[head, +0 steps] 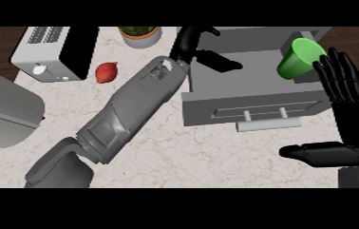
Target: Pick up the cup, place it into the drawer and close the drawer
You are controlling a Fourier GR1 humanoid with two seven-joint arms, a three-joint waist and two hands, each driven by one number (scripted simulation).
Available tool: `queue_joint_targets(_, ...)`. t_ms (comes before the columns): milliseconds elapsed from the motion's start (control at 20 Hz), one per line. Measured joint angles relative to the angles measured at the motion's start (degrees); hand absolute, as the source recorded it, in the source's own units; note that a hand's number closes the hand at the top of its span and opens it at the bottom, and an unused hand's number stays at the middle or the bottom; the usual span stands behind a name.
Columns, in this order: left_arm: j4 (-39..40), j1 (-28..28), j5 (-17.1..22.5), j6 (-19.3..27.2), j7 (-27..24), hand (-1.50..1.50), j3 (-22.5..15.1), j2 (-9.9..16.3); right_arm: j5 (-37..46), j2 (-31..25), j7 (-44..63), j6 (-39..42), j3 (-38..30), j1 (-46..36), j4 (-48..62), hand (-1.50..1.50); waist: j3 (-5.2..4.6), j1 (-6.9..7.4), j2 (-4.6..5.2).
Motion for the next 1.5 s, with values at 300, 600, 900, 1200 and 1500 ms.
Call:
queue_joint_targets(300,-0.99,1.0,1.39,4.44,-0.42,-1.5,-4.74,0.0,-1.5,-0.37,0.45,0.64,-0.42,-1.36,-0.15,-1.5,0.0,-0.62,0.16)
queue_joint_targets(600,-4.35,0.4,4.53,5.99,-4.33,-1.5,-4.19,0.0,-8.69,-0.38,1.32,5.01,-0.67,-0.58,-0.64,1.5,-0.02,0.12,-0.11)
queue_joint_targets(900,-7.85,0.31,6.96,7.12,-6.1,-1.5,-2.5,0.0,-9.59,-3.43,2.2,9.3,-0.4,2.75,-4.63,1.5,-0.05,1.99,-0.62)
queue_joint_targets(1200,-11.66,1.19,7.33,6.54,-4.14,-1.5,1.03,2.68,-4.98,-7.32,3.83,12.3,0.96,5.41,-8.78,1.5,-0.09,3.97,-1.08)
queue_joint_targets(1500,-19.61,5.5,7.26,5.26,-0.27,-1.5,3.3,8.81,5.67,-7.44,2.7,10.66,3.73,6.88,-9.21,1.5,-0.08,5.2,-1.27)
